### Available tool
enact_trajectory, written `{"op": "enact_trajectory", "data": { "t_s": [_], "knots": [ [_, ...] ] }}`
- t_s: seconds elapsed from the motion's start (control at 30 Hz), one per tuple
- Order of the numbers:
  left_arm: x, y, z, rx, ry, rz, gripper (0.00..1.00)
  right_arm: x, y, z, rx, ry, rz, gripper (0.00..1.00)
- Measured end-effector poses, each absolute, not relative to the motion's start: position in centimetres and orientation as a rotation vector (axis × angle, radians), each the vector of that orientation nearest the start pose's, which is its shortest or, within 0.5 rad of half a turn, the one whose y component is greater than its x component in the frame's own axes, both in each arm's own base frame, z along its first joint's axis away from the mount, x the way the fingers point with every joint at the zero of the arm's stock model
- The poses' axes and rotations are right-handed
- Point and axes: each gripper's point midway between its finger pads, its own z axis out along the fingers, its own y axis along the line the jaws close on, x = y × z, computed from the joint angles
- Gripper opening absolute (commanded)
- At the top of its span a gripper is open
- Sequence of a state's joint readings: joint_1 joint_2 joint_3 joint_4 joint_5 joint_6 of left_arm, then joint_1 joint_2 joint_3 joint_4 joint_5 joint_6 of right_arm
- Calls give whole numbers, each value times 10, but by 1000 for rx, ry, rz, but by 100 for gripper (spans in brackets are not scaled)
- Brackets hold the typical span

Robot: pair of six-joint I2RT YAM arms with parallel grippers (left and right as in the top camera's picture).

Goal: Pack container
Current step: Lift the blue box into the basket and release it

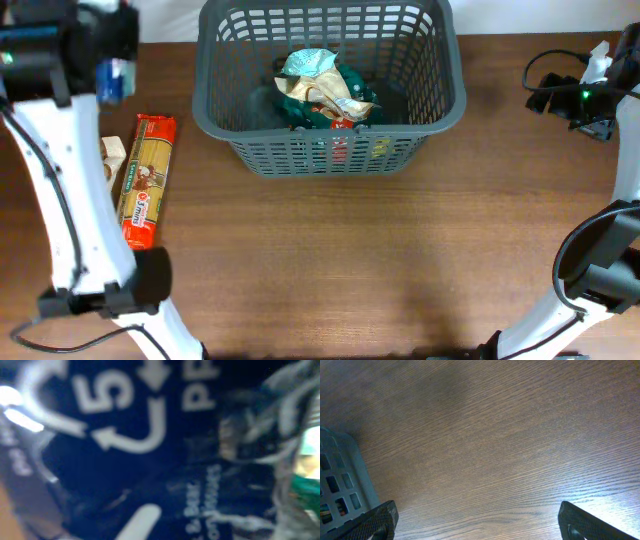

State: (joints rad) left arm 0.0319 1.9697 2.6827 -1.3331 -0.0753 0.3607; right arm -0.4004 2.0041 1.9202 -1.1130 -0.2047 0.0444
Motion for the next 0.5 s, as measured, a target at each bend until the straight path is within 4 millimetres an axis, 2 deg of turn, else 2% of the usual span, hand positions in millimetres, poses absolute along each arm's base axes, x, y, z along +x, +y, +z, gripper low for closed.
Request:
{"op": "enact_trajectory", "data": {
  "t_s": [0.07,0.13,0.27,0.37,0.47,0.5],
  "knots": [
    [462,-12,430,497,2124,286,2,445,-150,167,551,2677,185,99],
    [454,-61,426,748,2074,275,2,445,-150,167,551,2677,185,99],
    [439,-152,389,1268,1936,261,1,445,-150,167,551,2677,185,99],
    [437,-193,357,1499,1862,246,2,445,-150,167,552,2677,185,99],
    [445,-213,319,1631,1850,238,2,445,-150,167,551,2677,185,99],
    [450,-216,301,1673,1865,232,2,445,-150,167,551,2677,185,99]
  ]
}}
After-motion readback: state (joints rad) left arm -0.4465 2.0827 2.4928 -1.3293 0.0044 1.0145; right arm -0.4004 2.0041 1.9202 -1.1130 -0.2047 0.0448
